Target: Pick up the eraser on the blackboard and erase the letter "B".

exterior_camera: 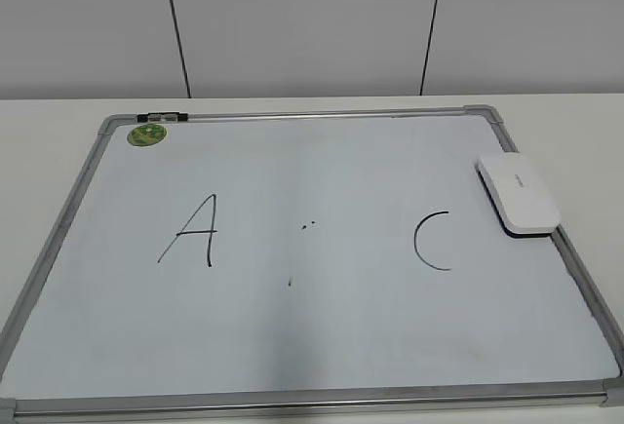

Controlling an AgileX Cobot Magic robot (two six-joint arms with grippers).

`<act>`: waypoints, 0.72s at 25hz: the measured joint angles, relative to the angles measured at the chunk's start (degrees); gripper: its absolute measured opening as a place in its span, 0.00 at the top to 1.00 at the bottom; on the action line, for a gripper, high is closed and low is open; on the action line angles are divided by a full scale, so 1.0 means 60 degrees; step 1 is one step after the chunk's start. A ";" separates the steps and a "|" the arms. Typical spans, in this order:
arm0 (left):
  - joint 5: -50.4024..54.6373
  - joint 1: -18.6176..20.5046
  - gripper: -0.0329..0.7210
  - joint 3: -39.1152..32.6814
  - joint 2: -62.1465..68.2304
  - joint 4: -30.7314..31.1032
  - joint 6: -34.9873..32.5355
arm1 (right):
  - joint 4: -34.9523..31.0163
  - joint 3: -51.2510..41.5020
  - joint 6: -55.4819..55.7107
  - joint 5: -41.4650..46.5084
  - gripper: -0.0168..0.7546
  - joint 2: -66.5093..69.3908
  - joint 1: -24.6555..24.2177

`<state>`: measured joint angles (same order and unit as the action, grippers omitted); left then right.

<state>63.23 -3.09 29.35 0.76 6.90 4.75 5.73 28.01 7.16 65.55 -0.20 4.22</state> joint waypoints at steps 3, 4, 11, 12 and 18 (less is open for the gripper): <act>0.0000 0.0019 0.39 0.0000 -0.0040 0.0000 0.0000 | 0.0000 0.0000 0.0000 0.0000 0.28 -0.0116 -0.0015; 0.0000 0.0019 0.39 0.0000 -0.0040 0.0000 0.0000 | 0.0000 0.0000 0.0000 0.0000 0.28 -0.0131 -0.0015; 0.0000 0.0038 0.40 0.0000 -0.0040 0.0000 0.0000 | 0.0000 0.0000 0.0000 0.0000 0.28 -0.0131 -0.0015; 0.0000 0.0034 0.41 0.0000 -0.0040 0.0000 0.0000 | 0.0000 0.0000 0.0000 0.0000 0.28 -0.0131 -0.0015; 0.0000 0.0034 0.43 0.0000 -0.0040 0.0000 0.0000 | 0.0000 0.0000 0.0000 0.0000 0.28 -0.0131 -0.0015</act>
<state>63.23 -2.88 29.35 0.52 6.90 4.75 5.73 28.01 7.16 65.55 -0.99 4.14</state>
